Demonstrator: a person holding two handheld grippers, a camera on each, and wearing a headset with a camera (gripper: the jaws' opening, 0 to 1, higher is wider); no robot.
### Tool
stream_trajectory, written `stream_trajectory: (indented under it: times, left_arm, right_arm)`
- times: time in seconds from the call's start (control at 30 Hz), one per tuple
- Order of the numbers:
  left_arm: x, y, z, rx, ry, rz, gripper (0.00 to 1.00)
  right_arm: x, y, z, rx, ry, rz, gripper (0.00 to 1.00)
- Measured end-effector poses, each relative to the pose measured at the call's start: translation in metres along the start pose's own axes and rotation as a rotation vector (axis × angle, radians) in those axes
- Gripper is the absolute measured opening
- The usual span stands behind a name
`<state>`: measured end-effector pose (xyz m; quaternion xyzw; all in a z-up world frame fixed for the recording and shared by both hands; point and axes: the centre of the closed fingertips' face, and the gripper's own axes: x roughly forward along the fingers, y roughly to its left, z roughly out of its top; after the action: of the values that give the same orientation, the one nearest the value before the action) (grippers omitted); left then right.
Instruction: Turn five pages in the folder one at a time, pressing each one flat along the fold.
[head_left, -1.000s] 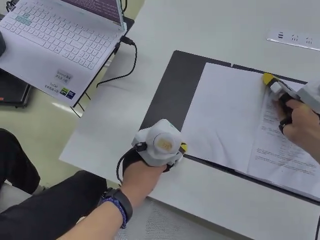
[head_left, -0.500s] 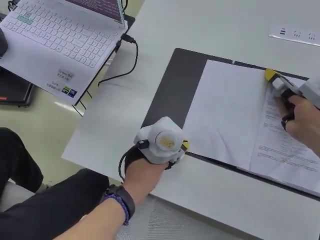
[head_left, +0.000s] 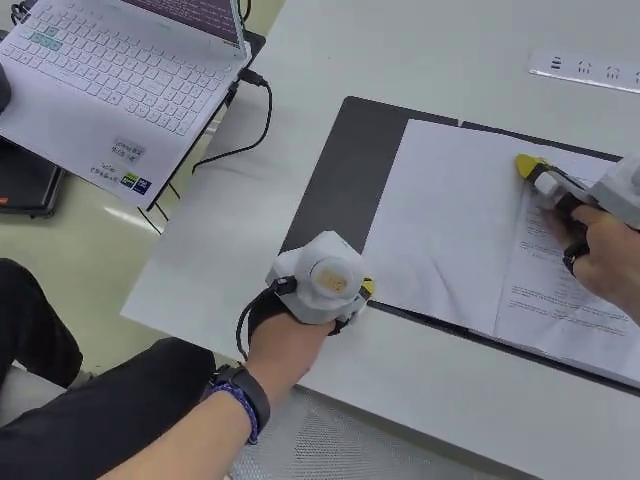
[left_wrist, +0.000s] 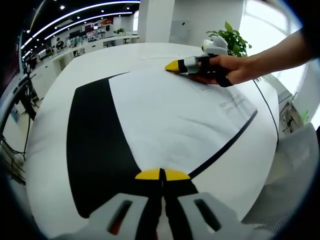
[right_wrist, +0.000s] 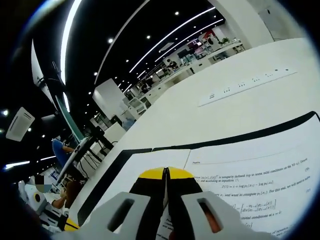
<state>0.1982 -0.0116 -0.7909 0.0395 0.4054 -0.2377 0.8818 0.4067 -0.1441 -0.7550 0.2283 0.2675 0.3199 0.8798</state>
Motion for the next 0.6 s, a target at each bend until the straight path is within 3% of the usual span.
stream_trajectory:
  times: [0.1, 0.6]
  left_arm:
    - [0.0, 0.0, 0.0, 0.0, 0.0, -0.001, 0.0]
    - [-0.001, 0.0, -0.001, 0.009, -0.001, 0.001, 0.0]
  right_arm:
    - [-0.001, -0.003, -0.006, -0.007, 0.013, 0.014, 0.0]
    - [-0.027, 0.012, -0.032, 0.009, 0.01, 0.06, 0.0]
